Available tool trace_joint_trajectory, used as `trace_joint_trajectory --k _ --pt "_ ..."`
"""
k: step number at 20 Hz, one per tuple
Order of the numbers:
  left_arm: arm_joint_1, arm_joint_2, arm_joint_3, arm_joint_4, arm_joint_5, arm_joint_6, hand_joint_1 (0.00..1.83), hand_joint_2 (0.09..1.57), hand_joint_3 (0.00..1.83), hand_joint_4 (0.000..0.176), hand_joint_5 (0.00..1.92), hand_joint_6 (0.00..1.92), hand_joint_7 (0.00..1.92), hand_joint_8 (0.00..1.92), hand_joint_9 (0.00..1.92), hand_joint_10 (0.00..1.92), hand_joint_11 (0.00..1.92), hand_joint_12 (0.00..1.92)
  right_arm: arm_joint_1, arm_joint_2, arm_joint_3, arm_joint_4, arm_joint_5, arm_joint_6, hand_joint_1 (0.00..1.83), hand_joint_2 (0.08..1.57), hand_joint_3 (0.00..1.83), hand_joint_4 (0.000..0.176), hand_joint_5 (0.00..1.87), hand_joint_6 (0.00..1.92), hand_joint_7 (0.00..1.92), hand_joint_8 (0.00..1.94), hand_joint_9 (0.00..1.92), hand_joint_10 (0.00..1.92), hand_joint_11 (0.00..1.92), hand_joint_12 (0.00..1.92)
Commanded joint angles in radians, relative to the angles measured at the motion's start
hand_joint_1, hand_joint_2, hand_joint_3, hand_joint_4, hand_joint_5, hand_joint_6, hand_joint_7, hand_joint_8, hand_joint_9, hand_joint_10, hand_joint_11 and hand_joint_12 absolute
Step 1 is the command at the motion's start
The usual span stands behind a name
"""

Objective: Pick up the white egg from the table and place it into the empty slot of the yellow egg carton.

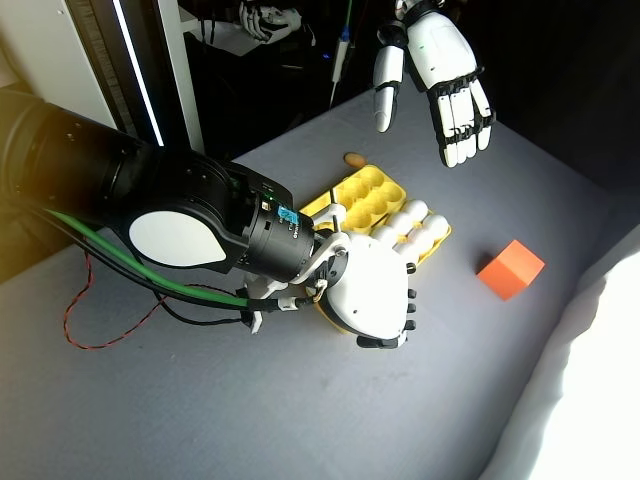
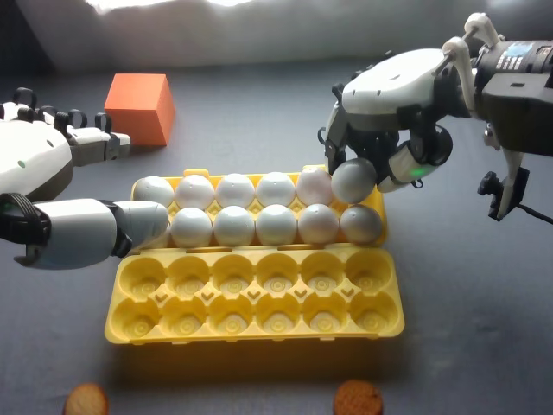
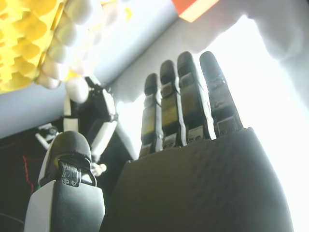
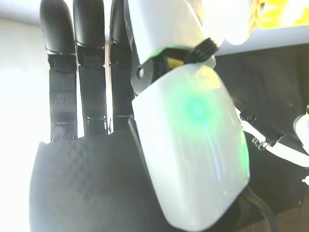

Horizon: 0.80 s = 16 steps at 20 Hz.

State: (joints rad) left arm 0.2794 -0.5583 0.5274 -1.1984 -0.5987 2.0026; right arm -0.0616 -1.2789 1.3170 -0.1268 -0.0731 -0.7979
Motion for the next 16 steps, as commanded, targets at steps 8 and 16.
trace_joint_trajectory --k 8,16 --pt "-0.013 0.013 0.004 0.041 -0.070 0.001 0.01 1.23 0.00 0.000 0.28 0.00 0.33 0.00 0.30 0.00 0.00 0.56 -0.019 0.006 -0.008 0.003 0.120 -0.129 1.39 1.08 0.00 0.000 1.00 0.71 1.05 1.04 0.99 1.15 0.61 1.41" --pt "-0.013 0.013 0.004 0.041 -0.070 0.001 0.01 1.23 0.00 0.000 0.28 0.00 0.33 0.00 0.30 0.00 0.00 0.56 -0.019 0.009 -0.008 0.003 0.143 -0.175 1.39 1.08 0.00 0.000 1.00 0.71 1.05 1.04 0.99 1.15 0.61 1.41"
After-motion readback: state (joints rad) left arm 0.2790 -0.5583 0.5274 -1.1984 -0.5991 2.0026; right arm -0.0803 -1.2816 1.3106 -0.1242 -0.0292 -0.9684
